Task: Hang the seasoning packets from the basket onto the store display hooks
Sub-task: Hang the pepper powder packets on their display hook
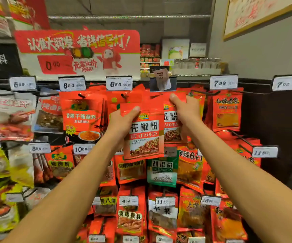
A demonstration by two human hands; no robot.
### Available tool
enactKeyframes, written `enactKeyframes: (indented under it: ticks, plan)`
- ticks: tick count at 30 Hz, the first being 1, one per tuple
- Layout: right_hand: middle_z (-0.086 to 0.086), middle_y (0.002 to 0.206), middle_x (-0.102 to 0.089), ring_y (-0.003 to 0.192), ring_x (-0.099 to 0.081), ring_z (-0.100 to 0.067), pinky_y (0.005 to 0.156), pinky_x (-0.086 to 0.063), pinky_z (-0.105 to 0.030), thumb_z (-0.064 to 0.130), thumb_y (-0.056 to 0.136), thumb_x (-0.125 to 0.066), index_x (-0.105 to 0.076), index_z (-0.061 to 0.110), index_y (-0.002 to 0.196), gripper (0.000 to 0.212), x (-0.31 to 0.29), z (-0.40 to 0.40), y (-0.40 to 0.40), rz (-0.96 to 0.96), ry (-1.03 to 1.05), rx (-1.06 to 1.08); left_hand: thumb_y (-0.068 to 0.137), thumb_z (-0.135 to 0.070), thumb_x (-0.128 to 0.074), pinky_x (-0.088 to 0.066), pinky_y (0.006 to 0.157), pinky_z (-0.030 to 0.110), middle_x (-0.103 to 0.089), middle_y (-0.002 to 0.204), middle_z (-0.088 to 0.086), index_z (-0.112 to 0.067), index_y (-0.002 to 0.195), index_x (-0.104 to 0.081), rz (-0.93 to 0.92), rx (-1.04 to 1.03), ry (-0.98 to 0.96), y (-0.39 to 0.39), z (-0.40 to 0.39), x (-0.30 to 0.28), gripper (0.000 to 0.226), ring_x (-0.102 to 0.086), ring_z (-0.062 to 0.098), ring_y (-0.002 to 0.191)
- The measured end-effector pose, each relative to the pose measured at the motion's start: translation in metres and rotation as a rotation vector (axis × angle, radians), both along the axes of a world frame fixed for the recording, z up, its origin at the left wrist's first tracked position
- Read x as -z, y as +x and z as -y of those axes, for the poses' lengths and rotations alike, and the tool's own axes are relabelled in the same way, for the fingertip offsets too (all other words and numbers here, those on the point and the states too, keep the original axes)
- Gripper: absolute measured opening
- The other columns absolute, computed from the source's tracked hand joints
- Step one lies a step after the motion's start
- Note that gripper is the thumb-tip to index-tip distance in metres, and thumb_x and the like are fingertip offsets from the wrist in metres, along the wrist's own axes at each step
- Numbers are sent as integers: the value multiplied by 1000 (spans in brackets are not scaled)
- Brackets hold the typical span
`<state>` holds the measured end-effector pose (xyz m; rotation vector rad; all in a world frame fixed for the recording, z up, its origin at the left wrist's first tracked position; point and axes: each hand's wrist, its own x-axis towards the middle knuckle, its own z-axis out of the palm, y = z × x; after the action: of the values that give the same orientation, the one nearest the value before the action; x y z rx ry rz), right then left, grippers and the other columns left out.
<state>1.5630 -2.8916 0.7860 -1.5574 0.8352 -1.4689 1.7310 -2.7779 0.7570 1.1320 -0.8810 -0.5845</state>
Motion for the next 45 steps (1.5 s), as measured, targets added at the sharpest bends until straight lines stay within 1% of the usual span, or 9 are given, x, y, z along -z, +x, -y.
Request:
enactKeyframes:
  ticks: [3, 8, 21, 27, 32, 35, 38, 41, 45]
  plan:
    - [-6, 73, -76, 75, -75, -29, 81, -60, -55, 33, 86, -71, -63, 20, 61, 29, -9, 10, 8, -39, 48, 5, 92, -36, -72, -59, 63, 31, -80, 88, 2, -17, 102, -70, -11, -2, 25, 1, 3, -5, 22, -77, 20, 79]
    - [-5, 72, -75, 75, -74, -31, 79, -59, -57, 37, 83, -67, -63, 21, 61, 27, -10, 14, 17, -76, 78, 33, 93, -37, -70, -59, 57, 29, -80, 86, 3, -17, 102, -68, -1, -2, 36, 1, 4, -9, 22, -77, 20, 77]
    - [-3, 64, -73, 70, -74, -31, 72, -61, -53, 30, 83, -65, -61, 26, 48, 36, -12, 19, 26, -33, 84, 151, 92, -35, -71, -62, 75, 40, -79, 90, 7, -17, 99, -70, 25, 15, 5, 3, 16, -10, 19, -77, 26, 83]
    - [-4, 73, -72, 76, -72, -28, 66, -59, -41, 32, 91, -69, -62, 18, 62, 33, -13, 32, 35, -128, 69, 211, 91, -36, -72, -59, 66, 34, -80, 89, 6, -15, 104, -68, 23, 19, 25, 6, 25, -6, 25, -78, 25, 80]
    - [-8, 88, -70, 89, -69, -34, 84, -57, -52, 46, 93, -65, -57, 16, 75, 36, -16, 38, 30, -267, 83, 170, 90, -35, -73, -58, 56, 29, -79, 83, 2, -19, 97, -70, 23, 6, 24, 2, 37, -8, 18, -77, 20, 74]
    - [0, 83, -68, 88, -69, -32, 85, -56, -53, 48, 97, -56, -55, 22, 73, 36, -6, 37, 20, -203, 43, 138, 89, -38, -74, -59, 55, 28, -79, 83, 3, -18, 99, -68, 11, 24, 29, -5, 46, -11, 23, -77, 21, 73]
    - [5, 107, -68, 101, -66, -17, 94, -54, -50, 46, 98, -54, -61, 31, 98, 17, 3, 35, 11, -21, 9, 70, 88, -39, -75, -60, 60, 33, -79, 83, 5, -16, 102, -66, -2, 50, 35, -14, 56, -17, 28, -77, 23, 74]
    - [3, 105, -68, 91, -71, -14, 84, -61, -47, 40, 98, -57, -57, 34, 110, 14, 9, 34, 6, 42, -65, -17, 87, -36, -76, -61, 63, 37, -79, 80, 6, -15, 99, -67, -13, 39, 44, -25, 68, -25, 25, -77, 25, 72]
    - [0, 94, -69, 82, -72, -18, 75, -62, -51, 43, 97, -61, -52, 40, 99, 10, 8, 35, 5, -72, -132, 49, 88, -30, -75, -62, 63, 39, -78, 75, 6, -16, 94, -68, -65, -2, 65, -33, 81, -32, 17, -77, 25, 67]
